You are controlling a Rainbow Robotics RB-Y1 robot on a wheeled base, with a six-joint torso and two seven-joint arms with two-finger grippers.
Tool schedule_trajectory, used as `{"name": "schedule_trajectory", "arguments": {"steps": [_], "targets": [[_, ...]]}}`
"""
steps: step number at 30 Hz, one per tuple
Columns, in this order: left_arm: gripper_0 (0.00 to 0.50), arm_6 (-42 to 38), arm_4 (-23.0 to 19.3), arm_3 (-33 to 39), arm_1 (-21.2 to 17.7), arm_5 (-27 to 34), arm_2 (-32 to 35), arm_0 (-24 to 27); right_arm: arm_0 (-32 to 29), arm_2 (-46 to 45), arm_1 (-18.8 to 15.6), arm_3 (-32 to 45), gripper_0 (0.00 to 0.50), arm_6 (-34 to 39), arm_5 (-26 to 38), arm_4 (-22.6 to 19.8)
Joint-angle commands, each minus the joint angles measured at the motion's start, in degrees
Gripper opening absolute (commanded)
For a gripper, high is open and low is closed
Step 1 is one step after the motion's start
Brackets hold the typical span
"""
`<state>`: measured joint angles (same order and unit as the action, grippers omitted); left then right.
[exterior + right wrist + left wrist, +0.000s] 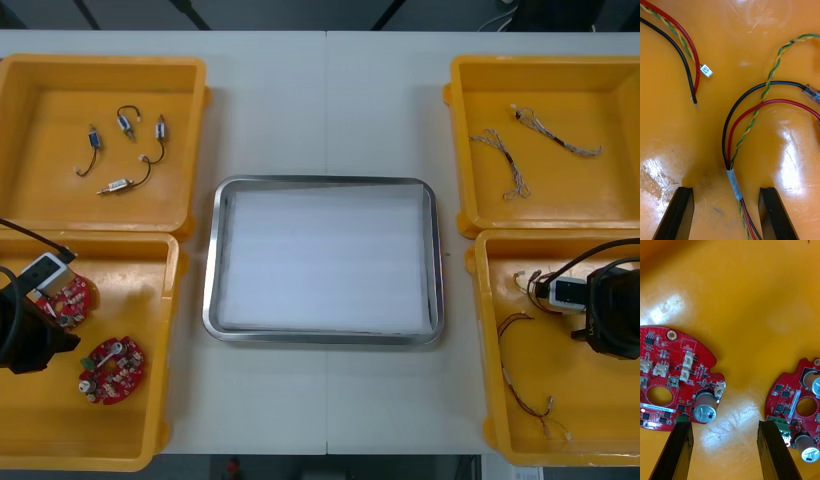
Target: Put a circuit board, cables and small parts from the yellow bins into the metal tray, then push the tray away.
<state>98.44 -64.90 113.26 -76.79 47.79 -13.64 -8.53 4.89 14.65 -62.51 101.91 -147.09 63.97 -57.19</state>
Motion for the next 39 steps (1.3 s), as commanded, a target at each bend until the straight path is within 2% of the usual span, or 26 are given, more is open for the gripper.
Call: {"name": "schedule_trajectory", "arguments": {"steps": [1,9,10,12,13,15,16,18,19,21,27,33,39], "targets": [[0.5,5.0,1.1,0.1,0.0,-2.3,-0.5,1.3,1.1,1.6,-1.4,-1.5,0.5,-2.1,-0.3,0.2],[0.5,5.1,1.8,-0.2,0.0,-3.1,-0.9,1.2,1.6,1.7,-0.2,-2.6,0.5,-2.1,-0.3,0.2],[0.5,5.1,1.8,-0.3,0.0,-3.2,-1.1,1.3,1.7,1.7,-0.2,-2.6,0.484,-2.1,-0.3,0.2],[0.5,5.0,2.0,-0.3,0.0,-4.1,-1.7,1.3,1.7,1.7,-0.2,-2.6,0.389,-2.2,-0.3,0.2],[0.5,5.0,2.1,-0.3,0.0,-4.3,-1.7,1.3,1.7,1.7,-0.2,-2.6,0.359,-2.2,-0.3,0.2],[0.5,4.9,2.2,-0.4,0.0,-4.5,-1.8,1.3,1.7,1.7,-0.2,-2.5,0.257,-2.2,-0.3,0.2],[0.5,4.9,2.2,-0.4,0.0,-4.5,-1.8,1.3,1.7,1.6,-0.2,-2.5,0.237,-2.2,-0.3,0.1],[0.5,4.9,2.4,-0.4,0.0,-4.5,-1.8,1.3,1.7,1.6,-0.2,-2.5,0.133,-2.2,-0.3,0.0],[0.5,4.9,2.5,-0.5,0.0,-4.4,-1.9,1.3,1.7,1.7,-0.2,-2.6,0.048,-2.2,-0.3,-0.1],[0.5,4.9,2.6,-0.6,0.0,-4.5,-2.2,1.3,1.7,1.7,-0.2,-2.5,0.0,-2.3,-0.3,-0.2],[0.5,4.7,3.1,-1.0,0.0,-7.1,-3.5,1.3,1.9,1.6,-0.2,-2.5,0.0,-2.9,-0.3,-0.4],[0.5,4.7,3.5,-1.0,0.2,-7.3,-3.5,1.3,2.5,1.0,-0.2,-1.9,0.0,-3.6,-0.2,-0.7],[0.5,4.7,4.0,-1.5,0.4,-7.4,-3.5,1.3,2.5,-2.7,-0.2,0.2,0.0,-4.3,3.4,-1.3]]}}
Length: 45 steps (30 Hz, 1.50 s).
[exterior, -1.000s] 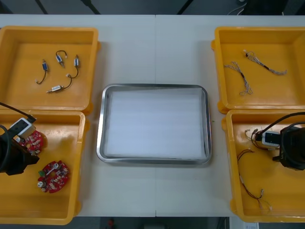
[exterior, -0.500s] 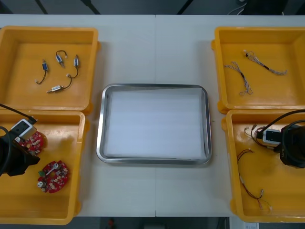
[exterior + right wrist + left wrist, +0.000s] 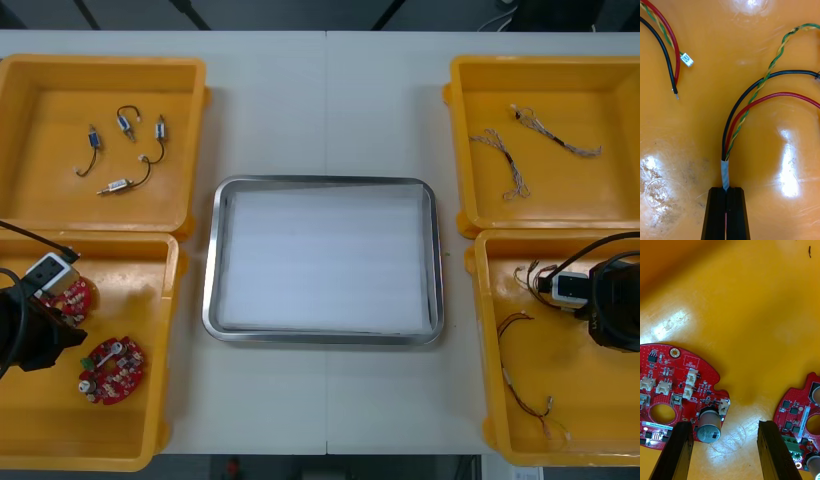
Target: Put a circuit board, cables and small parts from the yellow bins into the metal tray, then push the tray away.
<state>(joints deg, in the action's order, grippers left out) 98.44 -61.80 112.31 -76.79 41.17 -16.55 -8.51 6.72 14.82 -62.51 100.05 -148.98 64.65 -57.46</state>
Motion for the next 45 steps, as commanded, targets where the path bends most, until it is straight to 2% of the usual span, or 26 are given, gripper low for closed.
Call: {"name": "schedule_trajectory", "arguments": {"steps": [1,9,11,13,19,24,27,28,29,30,31,33,35,44,45], "targets": [[0.5,4.7,0.9,-0.5,0.5,-0.7,-0.6,1.3,0.7,-3.8,-0.2,2.5,0.0,-2.5,3.9,-1.2],[0.5,4.6,1.3,-0.7,0.9,-0.8,-0.7,1.3,0.7,-9.9,-0.2,5.9,0.0,-2.5,11.4,-2.8],[0.486,4.5,1.4,-0.7,0.9,-0.8,-0.6,1.3,0.7,-11.6,-0.2,6.4,0.0,-2.4,13.2,-4.2],[0.451,4.5,1.5,-0.8,0.9,-0.9,-0.6,1.3,0.7,-13.8,-0.2,6.4,0.0,-2.0,15.6,-6.9],[0.425,4.5,1.7,-0.8,0.9,-1.3,-0.7,1.3,0.7,-19.7,-0.2,6.5,0.0,-0.3,22.2,-12.7],[0.409,4.5,2.1,-0.8,0.9,-1.7,-0.6,1.3,0.6,-23.2,-0.2,6.4,0.0,5.6,26.3,-17.5],[0.379,4.5,2.7,-0.8,1.1,-1.7,-0.6,1.3,0.6,-25.0,-0.2,6.5,0.0,9.8,28.4,-19.5],[0.361,4.5,2.9,-0.8,1.1,-1.6,-0.7,1.2,0.6,-25.7,-0.2,6.6,0.0,11.3,29.3,-19.7],[0.322,4.5,3.1,-0.8,1.0,-1.7,-0.8,1.3,0.6,-26.3,-0.2,7.0,0.0,13.0,30.0,-19.7],[0.254,4.5,3.3,-0.8,1.0,-1.9,-0.8,1.3,0.6,-26.9,-0.2,7.3,0.0,14.8,30.8,-19.4],[0.208,4.5,3.4,-0.8,1.0,-2.0,-0.9,1.3,0.6,-27.1,-0.2,7.5,0.0,15.7,31.2,-19.4],[0.052,4.5,3.7,-0.8,1.0,-2.2,-1.0,1.2,0.6,-28.1,-0.2,8.5,0.0,19.8,32.7,-18.9],[0.003,4.4,3.9,-0.8,1.0,-2.5,-1.1,1.3,0.6,-28.7,-0.2,9.2,0.0,23.0,33.7,-18.4],[0.0,4.5,4.1,-1.0,1.0,-2.5,-1.4,1.3,0.6,-29.8,-0.3,13.2,0.0,38.8,36.0,-16.6],[0.0,4.4,4.1,-1.0,1.0,-2.5,-1.4,1.2,0.6,-29.8,-0.4,14.0,0.0,42.4,36.2,-16.3]]}}
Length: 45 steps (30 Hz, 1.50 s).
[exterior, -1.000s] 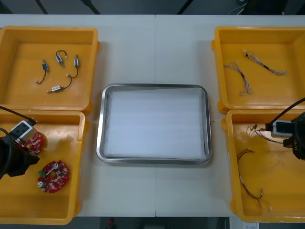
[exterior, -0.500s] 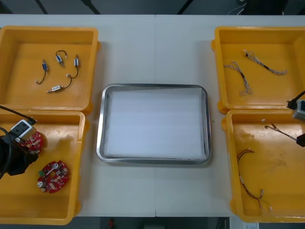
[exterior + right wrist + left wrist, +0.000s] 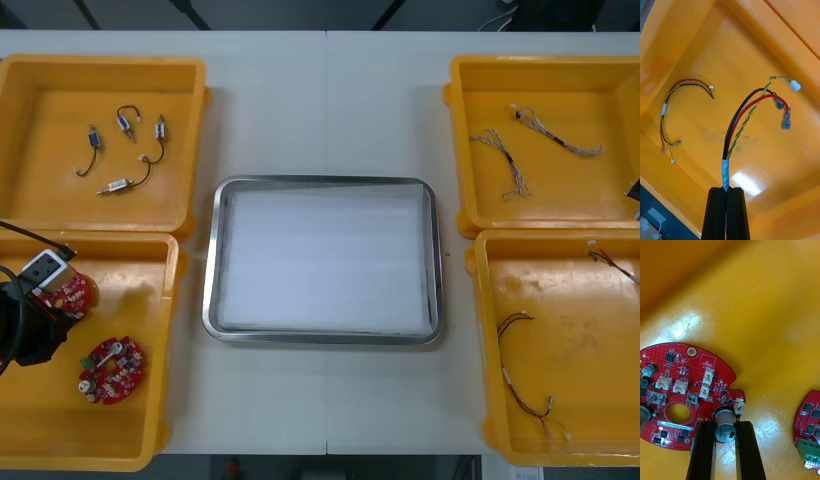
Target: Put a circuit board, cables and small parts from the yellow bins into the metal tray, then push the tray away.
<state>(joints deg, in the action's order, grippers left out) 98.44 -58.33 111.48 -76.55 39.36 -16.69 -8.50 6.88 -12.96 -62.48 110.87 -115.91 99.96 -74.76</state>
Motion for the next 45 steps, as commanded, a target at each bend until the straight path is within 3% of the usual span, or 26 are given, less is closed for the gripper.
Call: {"name": "schedule_trajectory", "arguments": {"steps": [1,8,18,25,38,45], "targets": [[0.0,4.4,0.6,-0.1,0.8,-0.7,-1.2,1.2,0.4,-2.0,-0.4,3.6,0.0,10.4,0.8,1.1],[0.0,4.1,-0.5,0.5,-1.1,-1.3,-1.1,1.2,0.4,-1.9,-0.4,8.2,0.0,23.3,1.7,2.2],[0.0,2.4,-3.5,2.3,-6.8,-1.3,-0.4,1.2,0.4,-1.7,-0.4,15.7,0.0,33.7,3.7,3.0],[0.0,2.0,-11.6,3.1,-10.9,-0.2,0.8,1.1,0.7,-1.2,-0.4,18.8,0.0,37.2,3.7,3.0],[0.0,1.6,-21.6,5.4,-10.6,22.0,16.8,1.1,8.3,8.7,-0.4,19.3,0.0,39.4,3.6,8.0],[0.0,0.3,-25.2,5.5,-10.6,30.3,25.1,1.1,11.2,12.7,-0.4,19.3,0.0,40.2,2.4,9.5]]}}
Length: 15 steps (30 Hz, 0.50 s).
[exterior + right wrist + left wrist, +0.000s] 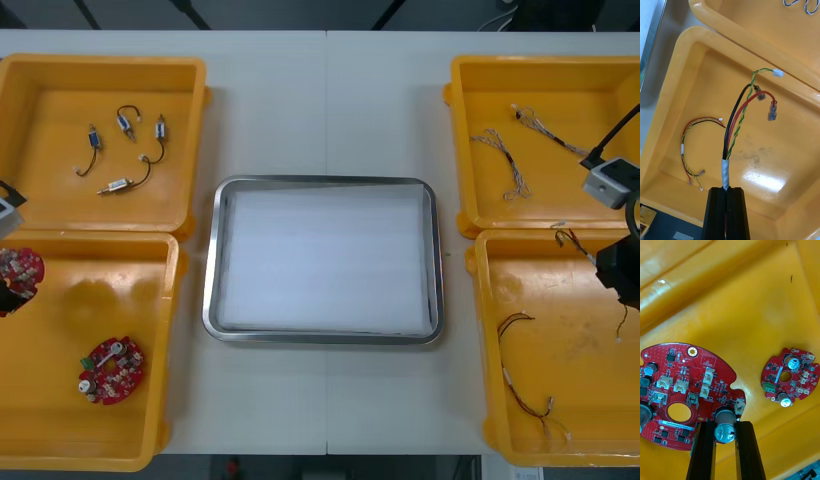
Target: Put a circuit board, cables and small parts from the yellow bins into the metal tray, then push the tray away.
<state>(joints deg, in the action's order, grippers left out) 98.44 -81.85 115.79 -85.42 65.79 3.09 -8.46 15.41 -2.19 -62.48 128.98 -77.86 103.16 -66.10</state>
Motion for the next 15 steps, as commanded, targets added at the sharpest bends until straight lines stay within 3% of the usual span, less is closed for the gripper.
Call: {"name": "schedule_trajectory", "arguments": {"steps": [1,10,15], "targets": [[0.0,-0.6,-2.0,1.4,-1.8,5.3,6.8,1.2,3.0,2.3,-0.4,1.2,0.0,2.3,-1.1,0.9],[0.0,-12.2,-3.1,5.8,-1.3,8.5,9.3,3.4,6.1,5.7,-0.4,-0.9,0.0,2.1,-4.6,1.1],[0.0,-18.5,-2.5,8.4,0.8,10.1,9.2,5.3,7.6,7.2,-0.4,-1.7,0.0,2.3,-5.0,1.7]]}}
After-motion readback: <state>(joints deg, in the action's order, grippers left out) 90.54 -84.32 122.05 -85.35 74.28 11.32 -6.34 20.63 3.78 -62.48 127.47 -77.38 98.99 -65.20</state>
